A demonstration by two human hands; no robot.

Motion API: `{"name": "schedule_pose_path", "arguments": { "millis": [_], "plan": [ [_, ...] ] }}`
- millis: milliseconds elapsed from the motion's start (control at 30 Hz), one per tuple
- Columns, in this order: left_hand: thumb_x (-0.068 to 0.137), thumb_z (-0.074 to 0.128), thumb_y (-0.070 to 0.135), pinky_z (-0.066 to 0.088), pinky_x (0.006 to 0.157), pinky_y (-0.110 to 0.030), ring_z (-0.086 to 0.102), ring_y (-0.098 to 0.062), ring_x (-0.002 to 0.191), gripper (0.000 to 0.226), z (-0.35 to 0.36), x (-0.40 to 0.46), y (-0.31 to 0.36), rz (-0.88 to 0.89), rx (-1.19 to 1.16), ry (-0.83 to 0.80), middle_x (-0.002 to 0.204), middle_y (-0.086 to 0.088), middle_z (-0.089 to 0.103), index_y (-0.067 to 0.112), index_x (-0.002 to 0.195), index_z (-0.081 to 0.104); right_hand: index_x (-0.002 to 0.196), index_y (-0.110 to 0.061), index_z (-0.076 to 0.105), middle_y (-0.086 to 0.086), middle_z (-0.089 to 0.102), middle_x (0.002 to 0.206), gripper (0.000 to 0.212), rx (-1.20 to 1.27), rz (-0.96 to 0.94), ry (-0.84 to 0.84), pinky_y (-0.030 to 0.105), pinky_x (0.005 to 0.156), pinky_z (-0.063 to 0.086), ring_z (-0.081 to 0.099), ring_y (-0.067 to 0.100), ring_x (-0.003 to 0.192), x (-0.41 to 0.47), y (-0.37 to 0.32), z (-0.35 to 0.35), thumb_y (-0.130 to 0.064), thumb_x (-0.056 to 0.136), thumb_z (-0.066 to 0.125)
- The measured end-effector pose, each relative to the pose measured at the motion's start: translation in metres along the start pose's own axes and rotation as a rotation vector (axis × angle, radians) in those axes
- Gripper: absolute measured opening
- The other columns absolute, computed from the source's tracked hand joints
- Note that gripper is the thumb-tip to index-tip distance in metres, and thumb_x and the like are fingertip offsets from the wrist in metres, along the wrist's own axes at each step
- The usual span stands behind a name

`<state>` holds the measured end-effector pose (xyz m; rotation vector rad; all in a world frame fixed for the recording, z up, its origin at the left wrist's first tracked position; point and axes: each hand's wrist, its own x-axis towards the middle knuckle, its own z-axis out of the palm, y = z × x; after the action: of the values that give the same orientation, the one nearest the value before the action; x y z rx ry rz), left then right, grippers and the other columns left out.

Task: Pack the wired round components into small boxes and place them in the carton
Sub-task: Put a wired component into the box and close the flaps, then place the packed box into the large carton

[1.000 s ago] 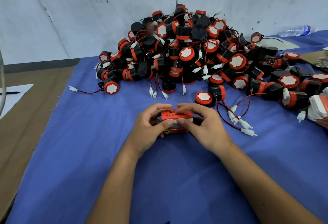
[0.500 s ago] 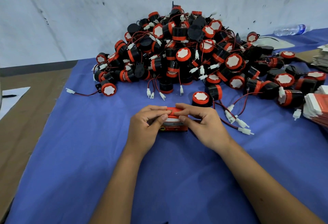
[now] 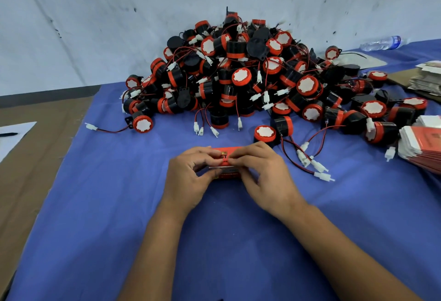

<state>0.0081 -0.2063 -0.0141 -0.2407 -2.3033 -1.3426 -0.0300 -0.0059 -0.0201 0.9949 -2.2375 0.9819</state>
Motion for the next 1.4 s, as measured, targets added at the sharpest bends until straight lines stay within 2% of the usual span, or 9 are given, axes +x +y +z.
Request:
{"name": "schedule_pose_path", "arguments": {
  "millis": [200,367,500,700,833,1000,1100,1300,1400],
  "plan": [
    [0.081,0.083,-0.004,0.052,0.107,-0.037,0.056,-0.014,0.137,0.017,0.006,-0.004,-0.003,0.006,0.083,0.011,0.136,0.001,0.066,0.010,0.090,0.080,0.100,-0.011,0.077,-0.003,0.069,0.114,0.014,-0.062,0.025,-0.024,0.036,0.085,0.055,0.057,0.019,0.106,-0.001,-0.005,0.000,-0.010,0.086,0.079],
    [0.082,0.082,-0.003,0.053,0.106,-0.039,0.064,-0.009,0.125,0.028,0.006,-0.001,-0.008,-0.134,-0.106,-0.029,0.128,0.006,0.071,0.023,0.089,0.076,0.129,-0.024,0.059,-0.005,0.041,0.158,0.046,-0.039,0.094,-0.238,0.035,0.117,0.035,0.026,0.021,0.154,-0.002,-0.001,0.001,-0.029,0.088,0.078],
    [0.100,0.067,0.016,0.056,0.085,-0.025,0.073,-0.008,0.099,0.016,0.002,0.003,-0.001,-0.190,-0.197,0.057,0.100,0.008,0.079,0.025,0.097,0.079,0.142,-0.028,0.047,-0.011,0.045,0.146,0.070,-0.043,0.069,-0.248,0.030,0.103,0.048,0.047,0.015,0.134,-0.001,-0.010,-0.002,-0.035,0.082,0.081],
    [0.102,0.061,0.038,0.055,0.070,-0.036,0.070,-0.009,0.075,0.030,0.024,-0.002,0.040,-0.280,-0.111,0.022,0.079,0.006,0.075,0.026,0.079,0.078,0.129,-0.022,0.059,-0.009,0.066,0.119,0.049,0.065,0.251,-0.181,0.035,0.090,0.053,0.061,0.008,0.106,-0.016,-0.032,-0.042,-0.042,0.089,0.075],
    [0.106,0.057,0.037,0.055,0.068,-0.023,0.071,-0.002,0.077,0.032,0.072,0.007,0.120,-0.203,-0.296,-0.016,0.082,0.011,0.077,0.043,0.083,0.078,0.125,-0.021,0.062,-0.010,0.068,0.114,0.043,-0.081,0.293,-0.113,0.033,0.086,0.051,0.061,0.009,0.101,-0.020,-0.045,-0.143,-0.039,0.088,0.077],
    [0.100,0.056,0.035,0.059,0.083,-0.041,0.072,-0.011,0.093,0.029,0.186,0.022,0.272,0.170,-0.417,-0.364,0.096,0.006,0.078,0.019,0.103,0.080,0.115,-0.029,0.059,-0.009,0.068,0.106,0.046,-0.466,0.611,-0.015,0.030,0.078,0.049,0.062,0.010,0.092,-0.068,-0.075,-0.339,-0.036,0.079,0.085],
    [0.103,0.062,0.029,0.056,0.089,-0.036,0.069,-0.008,0.099,0.021,0.266,0.002,0.369,0.405,-0.396,-0.617,0.105,0.008,0.077,0.021,0.112,0.079,0.107,-0.033,0.056,-0.008,0.065,0.097,0.047,-0.702,0.917,0.064,0.029,0.071,0.046,0.061,0.014,0.086,-0.126,-0.099,-0.440,-0.033,0.074,0.089],
    [0.099,0.067,0.028,0.052,0.073,-0.037,0.066,-0.019,0.090,0.017,0.361,-0.041,0.435,0.549,0.040,-1.111,0.100,-0.003,0.074,0.016,0.104,0.078,0.088,-0.028,0.057,0.000,0.064,0.093,0.035,-0.730,1.498,-0.194,0.036,0.076,0.051,0.060,0.019,0.084,-0.187,-0.073,-0.482,-0.026,0.074,0.089],
    [0.097,0.068,0.024,0.058,0.080,-0.041,0.069,-0.024,0.091,0.015,0.373,-0.044,0.429,0.540,0.081,-1.136,0.095,-0.006,0.075,0.014,0.099,0.080,0.089,-0.024,0.066,0.000,0.068,0.089,0.026,-0.628,1.582,-0.266,0.037,0.081,0.055,0.063,0.017,0.083,-0.193,-0.057,-0.476,-0.028,0.076,0.088]
  ]
}}
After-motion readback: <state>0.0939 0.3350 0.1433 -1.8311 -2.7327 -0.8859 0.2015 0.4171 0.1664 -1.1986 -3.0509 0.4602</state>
